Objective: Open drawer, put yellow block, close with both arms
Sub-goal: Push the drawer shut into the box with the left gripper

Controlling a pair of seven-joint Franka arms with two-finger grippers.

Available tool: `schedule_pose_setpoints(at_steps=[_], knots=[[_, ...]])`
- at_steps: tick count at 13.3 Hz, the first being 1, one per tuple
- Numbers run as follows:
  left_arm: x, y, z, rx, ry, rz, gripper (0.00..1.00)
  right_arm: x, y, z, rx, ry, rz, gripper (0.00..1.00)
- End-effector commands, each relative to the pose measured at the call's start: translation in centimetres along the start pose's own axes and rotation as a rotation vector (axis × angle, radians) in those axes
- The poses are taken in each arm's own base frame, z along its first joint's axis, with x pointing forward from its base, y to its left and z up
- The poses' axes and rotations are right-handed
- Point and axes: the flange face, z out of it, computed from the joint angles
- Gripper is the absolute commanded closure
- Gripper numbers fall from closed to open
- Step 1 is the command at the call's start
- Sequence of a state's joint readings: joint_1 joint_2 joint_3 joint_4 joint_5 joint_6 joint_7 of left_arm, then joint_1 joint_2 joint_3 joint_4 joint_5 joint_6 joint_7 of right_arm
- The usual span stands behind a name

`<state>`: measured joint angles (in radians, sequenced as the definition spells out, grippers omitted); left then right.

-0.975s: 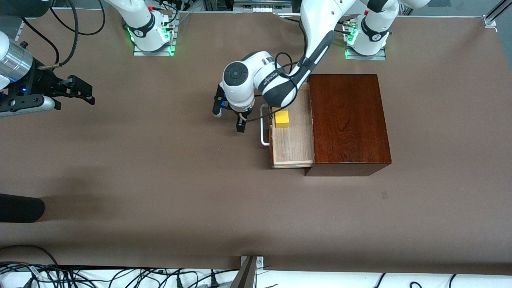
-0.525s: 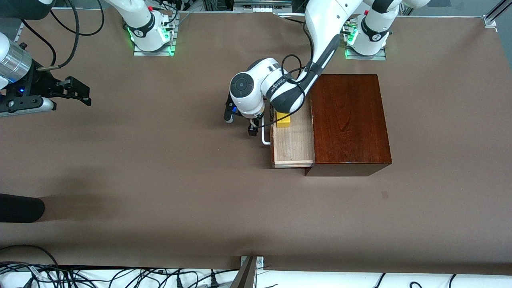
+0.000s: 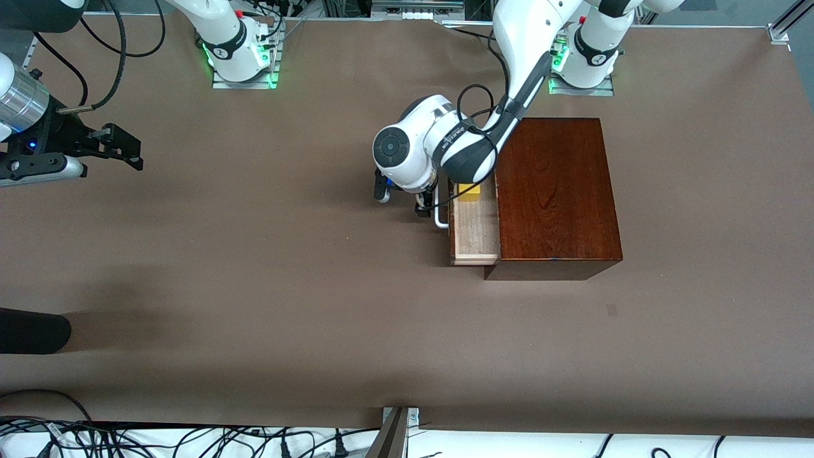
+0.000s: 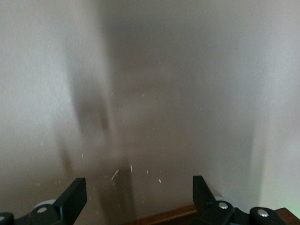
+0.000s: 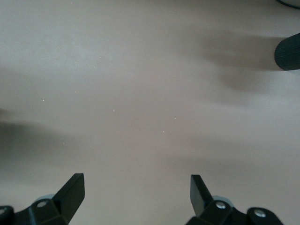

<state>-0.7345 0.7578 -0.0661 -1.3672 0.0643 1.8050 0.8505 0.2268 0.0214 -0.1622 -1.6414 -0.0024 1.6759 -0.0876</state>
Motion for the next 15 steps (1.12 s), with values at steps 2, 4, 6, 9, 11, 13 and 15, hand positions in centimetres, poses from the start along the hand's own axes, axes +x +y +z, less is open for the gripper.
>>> schedule_pose_setpoints(at_steps=[2, 4, 6, 9, 11, 13, 15], knots=[[-3.5, -1.2, 0.1, -0.021, -0.050, -0.012, 0.00, 0.6, 0.1, -0.1, -0.004, 0.007, -0.040, 0.00], [-4.5, -1.8, 0.3, -0.037, -0.056, -0.027, 0.00, 0.5, 0.3, -0.1, -0.003, 0.005, -0.035, 0.00], [-5.4, -2.0, 0.7, -0.063, -0.072, -0.040, 0.00, 0.5, 1.0, -0.1, -0.002, 0.005, -0.023, 0.00], [-7.5, -2.8, 1.2, -0.107, -0.091, -0.070, 0.00, 0.5, 0.9, -0.1, -0.002, 0.004, -0.023, 0.00], [-8.1, -3.1, 1.3, -0.118, -0.095, -0.077, 0.00, 0.4, 1.0, -0.1, -0.002, 0.004, -0.021, 0.00], [-8.3, -3.1, 1.4, -0.125, -0.099, -0.080, 0.00, 0.5, 0.9, 0.0, -0.001, 0.001, -0.023, 0.00], [-8.5, -3.2, 1.4, -0.125, -0.098, -0.084, 0.00, 0.4, 0.9, -0.1, -0.001, 0.001, -0.023, 0.00]])
